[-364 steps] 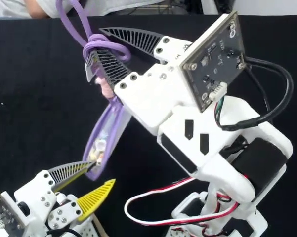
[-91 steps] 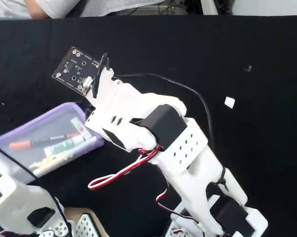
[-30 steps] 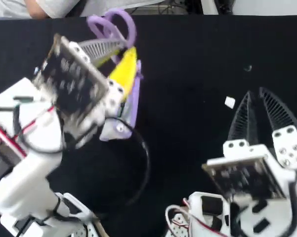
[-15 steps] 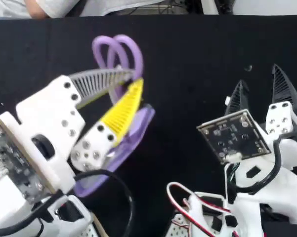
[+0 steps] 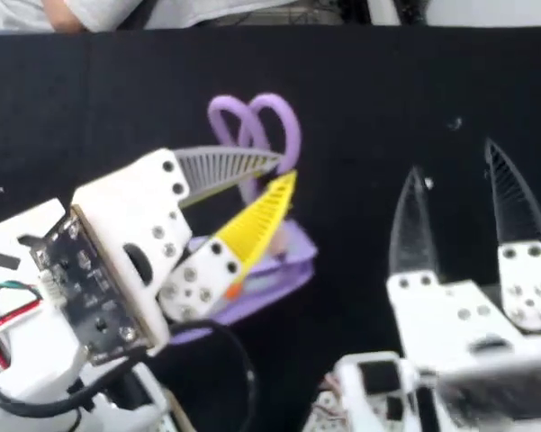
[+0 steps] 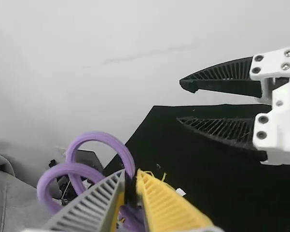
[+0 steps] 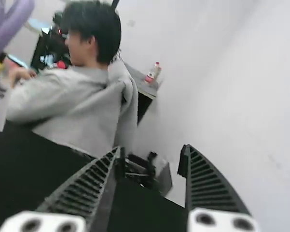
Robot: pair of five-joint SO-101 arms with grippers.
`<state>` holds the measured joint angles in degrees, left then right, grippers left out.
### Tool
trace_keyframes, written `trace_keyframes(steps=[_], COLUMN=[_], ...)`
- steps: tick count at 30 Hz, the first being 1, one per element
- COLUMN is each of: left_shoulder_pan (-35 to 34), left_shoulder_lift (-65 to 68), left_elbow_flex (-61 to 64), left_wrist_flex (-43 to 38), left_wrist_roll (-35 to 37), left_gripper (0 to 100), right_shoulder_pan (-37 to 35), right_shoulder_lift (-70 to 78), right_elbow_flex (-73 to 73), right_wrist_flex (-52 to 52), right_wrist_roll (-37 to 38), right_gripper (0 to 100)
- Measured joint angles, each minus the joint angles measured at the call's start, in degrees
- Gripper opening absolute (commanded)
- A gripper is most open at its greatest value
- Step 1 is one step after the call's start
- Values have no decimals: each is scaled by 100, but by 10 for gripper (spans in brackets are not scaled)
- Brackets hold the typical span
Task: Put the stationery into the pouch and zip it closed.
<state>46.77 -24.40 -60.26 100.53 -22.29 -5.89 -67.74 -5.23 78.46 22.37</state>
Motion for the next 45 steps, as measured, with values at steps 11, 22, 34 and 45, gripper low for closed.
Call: trace_keyframes(steps=[11, 22, 34, 45], left_shoulder_pan=[0, 440, 466, 9], left_shoulder_lift=[-220, -211, -211, -211], left_elbow_flex=[105, 949, 967, 967], left_wrist_flex=[0, -229, -299, -299], left_wrist_roll=[0, -35, -35, -35], left_gripper=[28, 28, 28, 28], right_shoulder_pan=[-2321, -2716, -3640, -3631], right_shoulder_lift=[0, -738, -1345, -1336], right_elbow_flex=[-440, -448, 1292, 3024], right_wrist_flex=[0, 1178, 2101, 2101], right_wrist_roll=[-2611, -2075, 396, 1714], right_gripper=[194, 194, 191, 191])
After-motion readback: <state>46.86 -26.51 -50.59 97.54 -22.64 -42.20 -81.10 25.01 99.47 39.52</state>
